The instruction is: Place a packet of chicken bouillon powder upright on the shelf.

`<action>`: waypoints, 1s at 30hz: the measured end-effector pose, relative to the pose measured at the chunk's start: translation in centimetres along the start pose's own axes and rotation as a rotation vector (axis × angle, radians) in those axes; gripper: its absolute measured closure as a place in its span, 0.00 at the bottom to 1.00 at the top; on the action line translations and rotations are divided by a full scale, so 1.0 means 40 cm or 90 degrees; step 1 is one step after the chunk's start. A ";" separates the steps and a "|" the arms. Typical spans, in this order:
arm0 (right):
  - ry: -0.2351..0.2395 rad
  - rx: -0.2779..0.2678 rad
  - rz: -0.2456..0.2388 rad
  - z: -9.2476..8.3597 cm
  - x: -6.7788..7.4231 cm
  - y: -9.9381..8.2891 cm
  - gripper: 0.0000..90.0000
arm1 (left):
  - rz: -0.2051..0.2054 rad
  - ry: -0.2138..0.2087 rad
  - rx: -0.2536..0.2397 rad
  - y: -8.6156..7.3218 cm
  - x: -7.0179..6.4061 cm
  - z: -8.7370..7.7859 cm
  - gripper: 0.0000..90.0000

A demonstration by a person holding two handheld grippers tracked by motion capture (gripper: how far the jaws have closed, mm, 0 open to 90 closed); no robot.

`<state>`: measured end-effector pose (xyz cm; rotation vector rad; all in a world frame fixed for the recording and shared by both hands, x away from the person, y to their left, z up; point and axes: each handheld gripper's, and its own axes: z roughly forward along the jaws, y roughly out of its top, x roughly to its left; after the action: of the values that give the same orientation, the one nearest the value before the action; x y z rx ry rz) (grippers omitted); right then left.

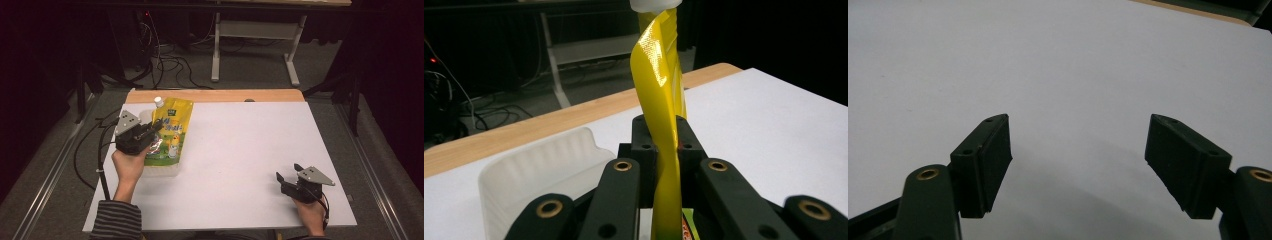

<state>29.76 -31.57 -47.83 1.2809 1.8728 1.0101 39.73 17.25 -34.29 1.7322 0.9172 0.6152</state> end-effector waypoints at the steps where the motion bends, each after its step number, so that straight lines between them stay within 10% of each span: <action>1: 0.000 0.000 0.000 0.000 0.000 0.000 0.30 | -0.003 -0.001 -0.002 0.000 0.002 0.000 0.93; 30: 0.000 0.001 -0.005 0.001 0.000 0.000 0.30 | 0.033 0.014 0.100 -0.045 0.006 0.024 0.87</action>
<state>29.78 -31.55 -47.83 1.2744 1.8777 1.0039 40.09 17.23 -36.32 1.8971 0.9599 0.6104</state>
